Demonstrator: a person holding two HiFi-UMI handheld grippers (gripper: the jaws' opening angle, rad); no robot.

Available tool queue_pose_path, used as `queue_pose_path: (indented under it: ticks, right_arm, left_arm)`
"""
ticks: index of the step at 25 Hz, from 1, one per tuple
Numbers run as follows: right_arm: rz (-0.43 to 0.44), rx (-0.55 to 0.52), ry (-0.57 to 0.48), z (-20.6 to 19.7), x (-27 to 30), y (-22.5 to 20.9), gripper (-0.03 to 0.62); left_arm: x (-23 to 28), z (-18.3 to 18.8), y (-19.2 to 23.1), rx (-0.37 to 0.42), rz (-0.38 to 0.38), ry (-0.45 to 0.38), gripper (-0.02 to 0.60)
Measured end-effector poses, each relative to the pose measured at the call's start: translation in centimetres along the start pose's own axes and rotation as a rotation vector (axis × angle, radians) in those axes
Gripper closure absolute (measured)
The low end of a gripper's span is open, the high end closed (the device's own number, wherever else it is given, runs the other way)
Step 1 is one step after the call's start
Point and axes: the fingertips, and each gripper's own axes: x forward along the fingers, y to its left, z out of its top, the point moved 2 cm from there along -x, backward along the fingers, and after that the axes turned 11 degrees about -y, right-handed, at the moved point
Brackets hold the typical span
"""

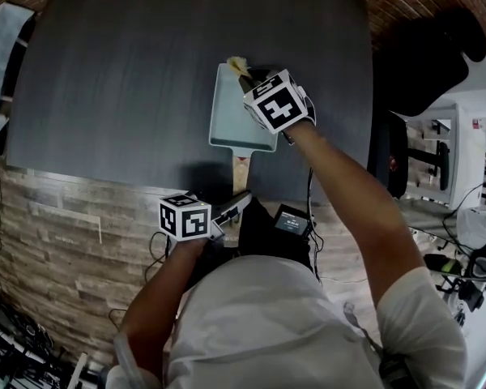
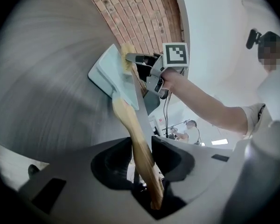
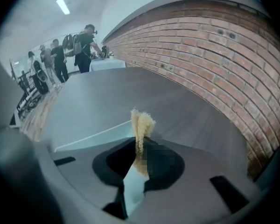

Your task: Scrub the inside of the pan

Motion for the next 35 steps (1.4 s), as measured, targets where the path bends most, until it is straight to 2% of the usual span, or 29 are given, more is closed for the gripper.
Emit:
queue_pose_path:
  ticks: [4, 9, 17, 26, 35]
  right_arm:
    - [-0.040, -0.195, 0.060, 0.0, 1.7, -0.1, 0.542]
    - [-0.056, -0.324, 0.119, -0.4, 3.1, 1.0, 0.543]
    - [-0.013, -0.411, 0.208, -1.2, 4.2, 2.3, 0.546]
    - [0.101, -0.489, 0.333, -1.7, 4.3, 2.9, 0.548]
    - [0.219, -0.539, 0.409, -2.7, 3.4, 4.9, 0.548]
  left_arm:
    - [0.1, 0.1, 0.1, -0.002, 0.016, 0.025, 0.456]
    - [0.4, 0.4, 0.1, 0.008, 0.022, 0.057, 0.455]
    - [0.5, 0.4, 0.1, 0.055, 0.016, 0.109, 0.445]
    - [0.6, 0.3, 0.1, 0.080, 0.004, 0.155, 0.436]
    - [0.7, 0.3, 0.1, 0.087, -0.016, 0.178, 0.433]
